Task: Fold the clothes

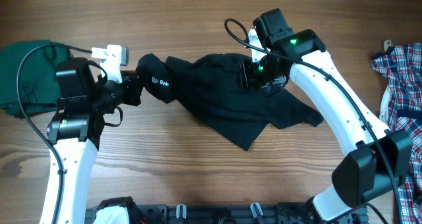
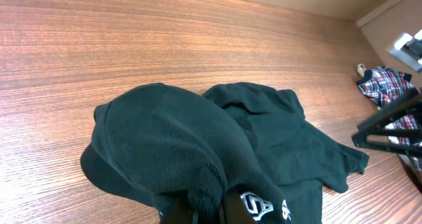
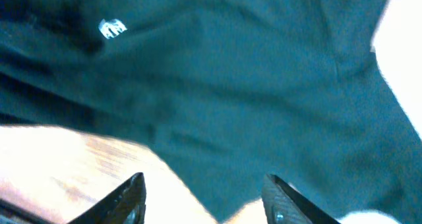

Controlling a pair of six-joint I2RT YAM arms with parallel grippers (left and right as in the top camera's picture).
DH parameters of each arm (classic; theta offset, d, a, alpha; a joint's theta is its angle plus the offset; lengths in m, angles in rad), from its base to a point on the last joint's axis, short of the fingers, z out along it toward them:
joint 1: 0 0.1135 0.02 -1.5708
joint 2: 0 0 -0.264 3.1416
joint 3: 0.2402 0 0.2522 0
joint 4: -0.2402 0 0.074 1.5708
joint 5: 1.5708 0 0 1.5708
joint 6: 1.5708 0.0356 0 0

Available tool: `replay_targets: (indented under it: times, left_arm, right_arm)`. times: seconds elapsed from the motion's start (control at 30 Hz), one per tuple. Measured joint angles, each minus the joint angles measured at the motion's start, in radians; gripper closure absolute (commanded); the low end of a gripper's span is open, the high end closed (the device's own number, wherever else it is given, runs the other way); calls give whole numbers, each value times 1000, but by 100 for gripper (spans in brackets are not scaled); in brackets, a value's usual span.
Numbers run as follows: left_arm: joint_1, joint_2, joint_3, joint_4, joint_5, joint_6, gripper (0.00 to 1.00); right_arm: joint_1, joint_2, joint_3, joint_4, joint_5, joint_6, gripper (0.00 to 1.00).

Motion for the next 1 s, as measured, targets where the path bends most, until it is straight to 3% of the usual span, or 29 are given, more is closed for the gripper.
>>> replay_targets:
  times: [0.3,0.5,0.83,1.0]
  left_arm:
    - [0,0,0,10,0,0,96]
    - [0,0,0,19,0,0,96]
    - [0,0,0,19,0,-27,96]
    - [0,0,0,29,0,-106,96]
  right_arm:
    - [0,-1,-195,-98,25,235,43]
    - [11,-2,-419,77,-89,397,43]
    - [85,-2,-446,117,-6,646,50]
    - [86,-2,-567,257,14,698,49]
